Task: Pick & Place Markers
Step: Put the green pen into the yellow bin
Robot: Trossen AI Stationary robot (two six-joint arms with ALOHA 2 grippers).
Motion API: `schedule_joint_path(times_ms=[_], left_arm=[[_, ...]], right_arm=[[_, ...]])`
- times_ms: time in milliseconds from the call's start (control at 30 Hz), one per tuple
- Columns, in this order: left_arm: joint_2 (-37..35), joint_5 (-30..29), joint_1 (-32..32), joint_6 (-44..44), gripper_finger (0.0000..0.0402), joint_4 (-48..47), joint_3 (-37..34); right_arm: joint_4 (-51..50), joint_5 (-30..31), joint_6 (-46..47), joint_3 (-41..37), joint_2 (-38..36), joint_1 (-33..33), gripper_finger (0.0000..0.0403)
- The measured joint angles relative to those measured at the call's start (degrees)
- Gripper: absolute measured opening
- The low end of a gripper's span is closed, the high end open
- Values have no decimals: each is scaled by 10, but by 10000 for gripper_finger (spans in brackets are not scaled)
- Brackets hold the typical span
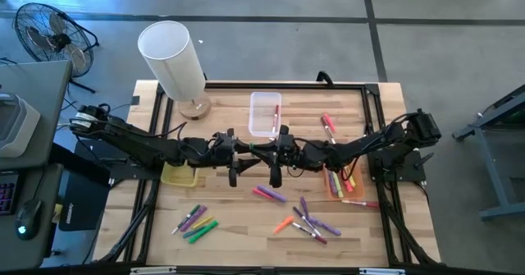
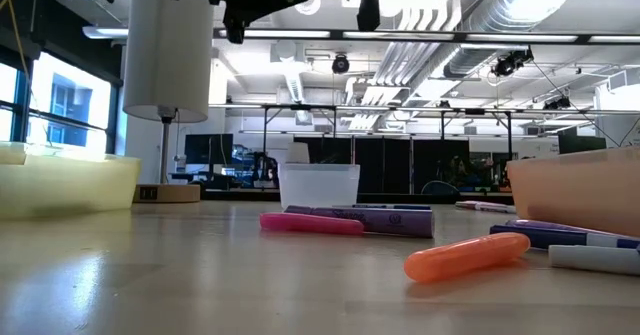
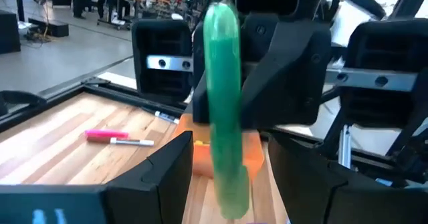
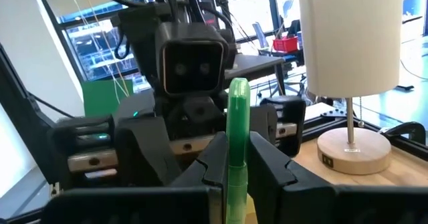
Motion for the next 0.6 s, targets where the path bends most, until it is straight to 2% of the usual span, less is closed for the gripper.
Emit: schedule_joint_path(times_ms=[300, 400, 600], left_arm=[[0, 0, 0, -6, 183, -7, 1], [0, 0, 0, -7, 152, -9, 1], [0, 1, 0, -9, 65, -19, 0]], right_arm=[[-8, 1, 0, 0, 0, 0, 28], [-15, 1, 0, 0, 0, 0, 28], [-21, 1, 0, 0, 0, 0, 28]])
